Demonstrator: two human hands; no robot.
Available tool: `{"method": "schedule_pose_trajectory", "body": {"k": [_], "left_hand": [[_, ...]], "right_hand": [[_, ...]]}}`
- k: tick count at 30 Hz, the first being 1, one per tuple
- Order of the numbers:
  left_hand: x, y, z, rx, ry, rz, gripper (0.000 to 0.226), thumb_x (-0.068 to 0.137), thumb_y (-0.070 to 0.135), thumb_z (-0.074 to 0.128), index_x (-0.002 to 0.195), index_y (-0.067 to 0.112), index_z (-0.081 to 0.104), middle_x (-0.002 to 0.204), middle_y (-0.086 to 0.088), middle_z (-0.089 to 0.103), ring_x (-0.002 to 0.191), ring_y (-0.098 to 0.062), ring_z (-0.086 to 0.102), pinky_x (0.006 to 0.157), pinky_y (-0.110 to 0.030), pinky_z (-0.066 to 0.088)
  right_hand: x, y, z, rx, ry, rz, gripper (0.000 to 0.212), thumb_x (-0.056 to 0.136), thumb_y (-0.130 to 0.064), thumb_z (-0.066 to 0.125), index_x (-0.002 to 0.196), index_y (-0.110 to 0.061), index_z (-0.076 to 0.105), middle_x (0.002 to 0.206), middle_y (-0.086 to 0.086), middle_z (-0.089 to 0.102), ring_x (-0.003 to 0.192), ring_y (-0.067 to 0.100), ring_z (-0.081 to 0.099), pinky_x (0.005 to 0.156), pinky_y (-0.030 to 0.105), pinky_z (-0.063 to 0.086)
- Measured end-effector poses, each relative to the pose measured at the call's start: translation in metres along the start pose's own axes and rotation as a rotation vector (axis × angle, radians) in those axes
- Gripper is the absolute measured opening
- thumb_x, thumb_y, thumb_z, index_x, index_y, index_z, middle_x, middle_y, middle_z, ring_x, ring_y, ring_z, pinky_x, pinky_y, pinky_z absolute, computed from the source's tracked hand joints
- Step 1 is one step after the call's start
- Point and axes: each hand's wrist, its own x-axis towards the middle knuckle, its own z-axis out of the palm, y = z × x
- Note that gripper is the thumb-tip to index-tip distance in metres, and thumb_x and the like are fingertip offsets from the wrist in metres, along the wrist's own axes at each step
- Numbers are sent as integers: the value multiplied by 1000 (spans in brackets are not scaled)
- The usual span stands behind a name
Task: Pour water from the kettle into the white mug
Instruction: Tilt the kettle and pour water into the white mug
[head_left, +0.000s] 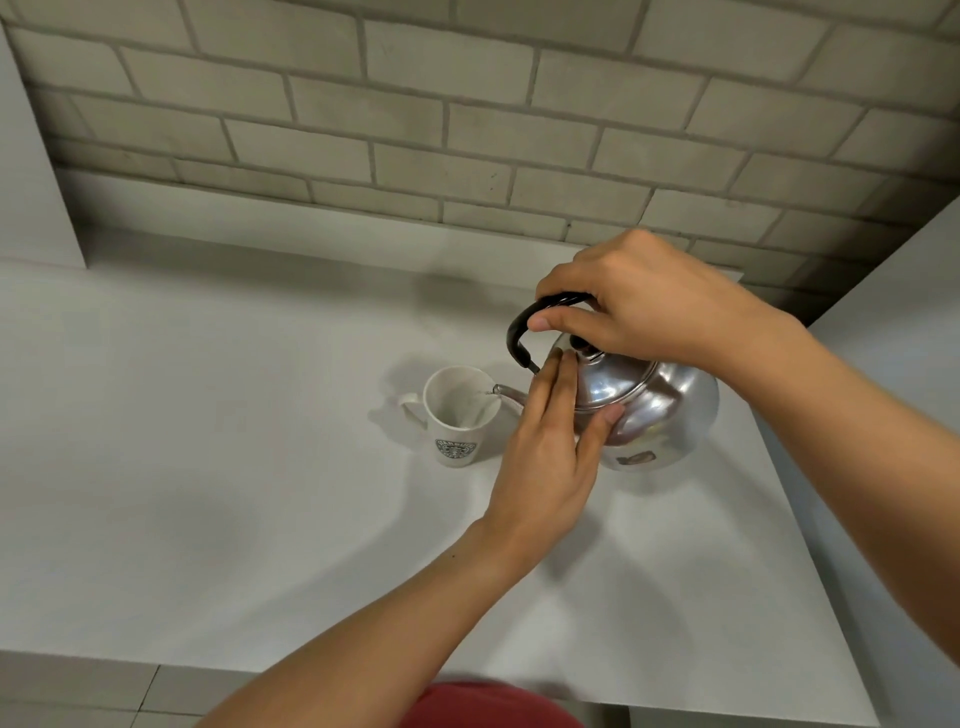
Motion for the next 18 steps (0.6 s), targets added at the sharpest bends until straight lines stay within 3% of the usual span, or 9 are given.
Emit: {"method": "schedule_pose_trajectory", "body": {"k": [4,6,11,18], "left_hand": [[1,3,1,-29,39,8,63,106,55,41,160,27,24,165,5,27,133,30,17,102,6,17],[1,4,2,-42,57,10,62,107,53,43,160,25,27,163,4,31,132,30,20,102,6,18],[-1,7,4,-60,74,6,63,107,52,44,160,23,28,162,6,33,134,27,23,104,3,18],[-3,11,4,-68,87,-4,62,107,48,47,160,21,30,159,6,36,131,30,24,103,4,19]], "right_hand": [[5,-3,-5,-30,-7,-19,41,99,-55,55,114,-23,77,76,-9,57,72,14,49,66,35,46],[7,-5,-7,-47,-17,-33,40,99,-54,56,113,-23,77,76,-6,61,73,14,48,65,33,44],[8,-10,-16,-80,-54,-44,43,100,-56,53,112,-24,77,80,3,72,76,20,58,71,45,55],[9,-11,-16,-110,-60,-45,43,100,-56,54,119,-25,76,85,4,70,80,20,53,70,39,49]]}}
